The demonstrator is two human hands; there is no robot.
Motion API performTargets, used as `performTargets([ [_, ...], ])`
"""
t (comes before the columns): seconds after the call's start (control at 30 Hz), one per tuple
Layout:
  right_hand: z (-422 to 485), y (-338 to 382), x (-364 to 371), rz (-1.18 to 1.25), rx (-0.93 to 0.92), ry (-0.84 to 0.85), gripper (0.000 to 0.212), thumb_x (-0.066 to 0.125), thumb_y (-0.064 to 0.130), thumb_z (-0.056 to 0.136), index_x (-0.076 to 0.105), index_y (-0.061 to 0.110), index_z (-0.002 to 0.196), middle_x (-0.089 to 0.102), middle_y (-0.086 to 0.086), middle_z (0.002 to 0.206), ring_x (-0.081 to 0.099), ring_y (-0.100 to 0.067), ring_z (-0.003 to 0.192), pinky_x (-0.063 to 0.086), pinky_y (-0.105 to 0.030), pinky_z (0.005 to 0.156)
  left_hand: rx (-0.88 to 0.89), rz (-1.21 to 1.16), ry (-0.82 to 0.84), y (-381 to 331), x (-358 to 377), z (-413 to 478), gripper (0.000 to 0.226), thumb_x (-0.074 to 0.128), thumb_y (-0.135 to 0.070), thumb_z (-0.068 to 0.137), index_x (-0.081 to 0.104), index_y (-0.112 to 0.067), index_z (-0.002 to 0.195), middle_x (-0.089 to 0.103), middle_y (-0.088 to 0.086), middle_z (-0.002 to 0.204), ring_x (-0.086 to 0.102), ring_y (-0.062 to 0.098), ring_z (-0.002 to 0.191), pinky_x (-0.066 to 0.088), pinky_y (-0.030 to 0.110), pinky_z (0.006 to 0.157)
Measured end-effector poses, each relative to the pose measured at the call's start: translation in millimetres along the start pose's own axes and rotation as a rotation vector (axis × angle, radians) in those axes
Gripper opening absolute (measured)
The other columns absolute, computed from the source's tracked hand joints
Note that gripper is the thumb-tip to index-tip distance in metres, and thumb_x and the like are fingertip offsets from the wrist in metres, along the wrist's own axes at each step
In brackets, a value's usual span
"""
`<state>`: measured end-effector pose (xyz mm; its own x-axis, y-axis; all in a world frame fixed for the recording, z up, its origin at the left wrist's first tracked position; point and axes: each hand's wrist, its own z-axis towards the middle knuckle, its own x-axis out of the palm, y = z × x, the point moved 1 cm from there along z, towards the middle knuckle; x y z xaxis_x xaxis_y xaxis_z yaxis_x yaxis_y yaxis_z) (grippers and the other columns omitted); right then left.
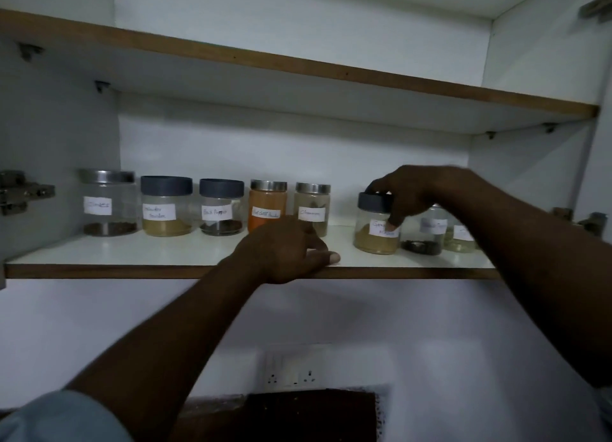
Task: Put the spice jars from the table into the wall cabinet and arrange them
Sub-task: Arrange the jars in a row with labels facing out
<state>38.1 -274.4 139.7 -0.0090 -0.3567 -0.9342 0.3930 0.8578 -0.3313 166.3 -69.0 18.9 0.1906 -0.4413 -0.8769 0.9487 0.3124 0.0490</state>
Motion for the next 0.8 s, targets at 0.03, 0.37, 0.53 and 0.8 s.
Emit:
performTargets([
  [0.03,0,1,8,-0.034,-0.027,-0.053,0.077,0.084,0.040,0.077,0.045,0.031,0.144,0.062,0.001,0.130,0.054,-0.019,0.104,0.046,-0.037,0.090,0.023,0.028,0.034,-7,1,4,0.075,0.021,-0.080,0.090,0.073,-0.031,0.113,0.067,-0.008,0.118,0.054,0.009,0.103,0.047,0.038,0.093],
  [0.37,51,11,33,0.032,-0.050,-0.229,0.060,0.080,0.044,0.080,0.058,0.020,0.130,0.067,-0.004,0.118,0.061,-0.024,0.106,0.051,-0.038,0.089,-0.102,0.050,0.013,-41,34,52,0.082,0.028,-0.084,0.087,0.069,-0.016,0.109,0.067,0.008,0.113,0.053,0.023,0.104,0.049,0.042,0.087],
  [0.53,73,16,38,0.096,-0.046,-0.236,0.063,0.081,0.040,0.081,0.056,0.017,0.134,0.065,-0.007,0.124,0.060,-0.026,0.112,0.050,-0.039,0.095,-0.113,0.048,0.005,-37,38,55,0.084,0.028,-0.086,0.085,0.070,-0.018,0.111,0.067,0.006,0.115,0.053,0.020,0.105,0.049,0.040,0.085],
  [0.8,89,16,42,0.138,-0.053,-0.257,0.063,0.082,0.035,0.081,0.056,0.016,0.135,0.064,-0.007,0.126,0.059,-0.027,0.114,0.048,-0.037,0.095,-0.121,0.023,-0.012,-33,41,58,0.083,0.031,-0.088,0.082,0.071,-0.018,0.102,0.069,0.003,0.105,0.056,0.016,0.096,0.053,0.040,0.084],
])
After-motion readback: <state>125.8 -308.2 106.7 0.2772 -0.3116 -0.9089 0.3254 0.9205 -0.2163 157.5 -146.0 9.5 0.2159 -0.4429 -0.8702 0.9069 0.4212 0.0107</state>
